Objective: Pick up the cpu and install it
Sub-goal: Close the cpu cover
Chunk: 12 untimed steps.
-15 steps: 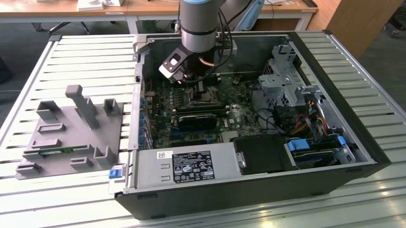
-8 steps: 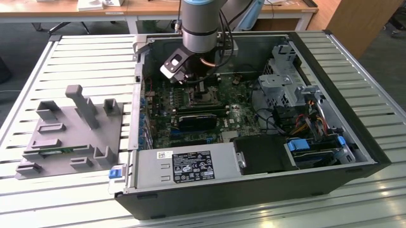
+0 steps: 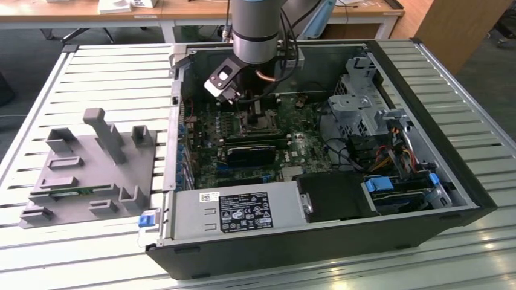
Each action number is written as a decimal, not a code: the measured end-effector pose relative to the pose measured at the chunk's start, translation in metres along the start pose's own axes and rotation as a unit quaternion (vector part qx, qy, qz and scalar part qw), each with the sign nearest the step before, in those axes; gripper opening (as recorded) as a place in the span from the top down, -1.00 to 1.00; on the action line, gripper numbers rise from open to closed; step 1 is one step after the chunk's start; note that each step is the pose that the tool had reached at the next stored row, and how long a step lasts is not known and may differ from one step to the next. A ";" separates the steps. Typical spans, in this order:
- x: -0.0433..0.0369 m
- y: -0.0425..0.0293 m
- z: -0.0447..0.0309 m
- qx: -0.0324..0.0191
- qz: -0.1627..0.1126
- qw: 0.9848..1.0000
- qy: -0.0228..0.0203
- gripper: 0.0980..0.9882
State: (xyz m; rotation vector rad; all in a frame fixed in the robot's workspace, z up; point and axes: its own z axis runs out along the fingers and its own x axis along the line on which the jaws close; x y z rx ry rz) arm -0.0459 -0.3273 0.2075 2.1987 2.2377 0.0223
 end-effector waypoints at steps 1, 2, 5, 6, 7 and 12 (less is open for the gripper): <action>0.0000 0.0000 -0.0008 0.000 0.000 1.000 0.000 0.98; 0.0001 0.0001 -0.0007 0.000 0.000 1.000 0.000 0.98; -0.0001 0.0031 -0.0007 0.000 0.000 1.000 0.000 0.98; -0.0001 0.0041 -0.0007 0.000 0.000 1.000 0.000 0.98; -0.0001 0.0051 -0.0007 0.000 0.000 1.000 0.000 0.98; -0.0001 0.0126 -0.0005 0.000 0.000 1.000 0.000 0.98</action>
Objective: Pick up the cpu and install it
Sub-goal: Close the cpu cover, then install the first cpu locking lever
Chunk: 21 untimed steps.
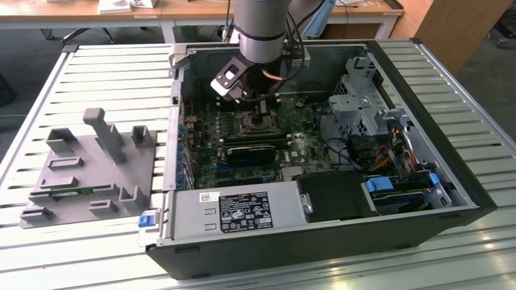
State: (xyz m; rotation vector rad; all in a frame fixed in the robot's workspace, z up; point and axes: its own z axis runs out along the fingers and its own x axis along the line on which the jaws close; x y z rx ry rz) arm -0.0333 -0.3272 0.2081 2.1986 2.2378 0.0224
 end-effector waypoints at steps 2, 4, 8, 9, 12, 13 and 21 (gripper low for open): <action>-0.0001 0.0019 0.0000 0.000 0.000 1.000 0.000 0.98; -0.0001 0.0029 0.0001 0.000 0.000 1.000 0.000 0.98; -0.0001 0.0034 0.0001 0.000 0.000 1.000 0.000 0.98; -0.0001 0.0035 0.0001 0.000 0.000 1.000 0.000 0.98; -0.0001 0.0035 -0.0011 0.000 0.000 1.000 0.000 0.98; -0.0001 0.0035 -0.0013 0.000 0.000 1.000 0.000 0.98; 0.0000 0.0035 -0.0026 0.000 0.000 1.000 0.000 0.98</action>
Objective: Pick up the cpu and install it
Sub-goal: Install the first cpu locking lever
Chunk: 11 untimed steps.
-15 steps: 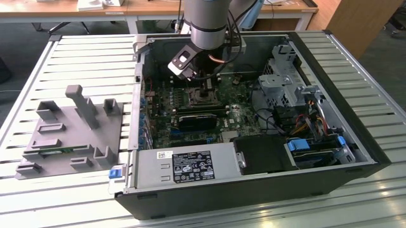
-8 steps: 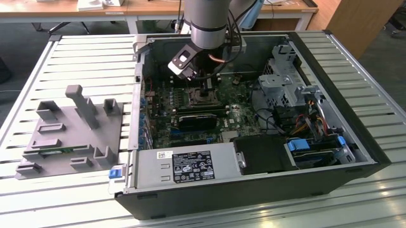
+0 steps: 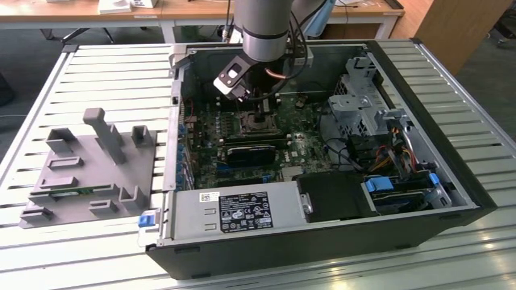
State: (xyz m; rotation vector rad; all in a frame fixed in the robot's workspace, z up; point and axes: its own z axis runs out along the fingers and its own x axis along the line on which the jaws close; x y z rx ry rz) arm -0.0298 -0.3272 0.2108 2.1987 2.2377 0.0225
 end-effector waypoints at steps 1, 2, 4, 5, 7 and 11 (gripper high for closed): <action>0.0000 0.0000 -0.0001 0.000 0.000 1.000 0.000 0.98; 0.0000 0.0000 -0.0003 0.000 0.000 1.000 0.000 0.98; 0.0000 0.0000 -0.0006 0.000 0.000 1.000 0.000 0.98; 0.0000 0.0000 -0.0007 0.000 0.000 1.000 0.000 0.98; 0.0000 0.0000 -0.0010 0.000 0.000 1.000 0.000 0.98; 0.0000 0.0000 -0.0012 0.000 0.000 1.000 0.000 0.98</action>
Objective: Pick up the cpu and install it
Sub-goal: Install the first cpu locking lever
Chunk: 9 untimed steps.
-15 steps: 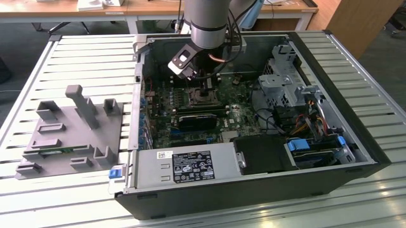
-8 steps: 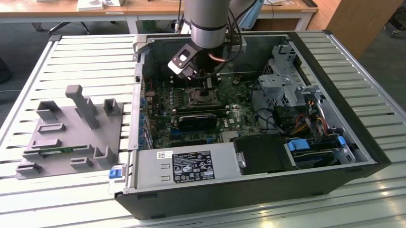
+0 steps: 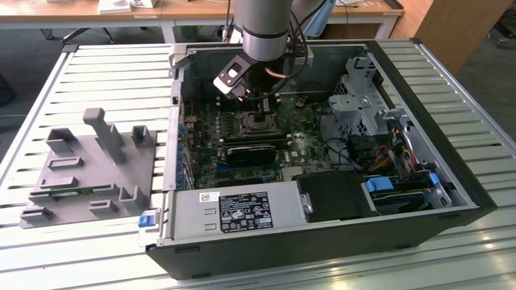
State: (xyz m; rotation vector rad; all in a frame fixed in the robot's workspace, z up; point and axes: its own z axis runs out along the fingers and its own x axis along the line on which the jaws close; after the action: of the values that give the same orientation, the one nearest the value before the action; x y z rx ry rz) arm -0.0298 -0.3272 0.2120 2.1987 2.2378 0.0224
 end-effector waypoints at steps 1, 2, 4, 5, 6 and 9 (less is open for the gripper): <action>0.0000 0.0000 0.0000 0.000 0.000 1.000 0.000 0.98; 0.0001 0.0001 -0.0121 0.000 0.000 1.000 0.000 0.98; 0.0001 0.0002 -0.0125 0.000 0.000 1.000 0.001 0.98; 0.0001 0.0002 -0.0126 0.000 0.000 1.000 0.001 0.98; 0.0001 0.0002 -0.0130 0.001 0.000 1.000 0.001 0.98; 0.0001 0.0002 -0.0154 0.001 0.000 1.000 0.001 0.98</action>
State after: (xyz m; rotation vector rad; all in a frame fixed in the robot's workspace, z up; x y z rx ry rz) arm -0.0298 -0.3272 0.2274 2.2002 2.2393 0.0235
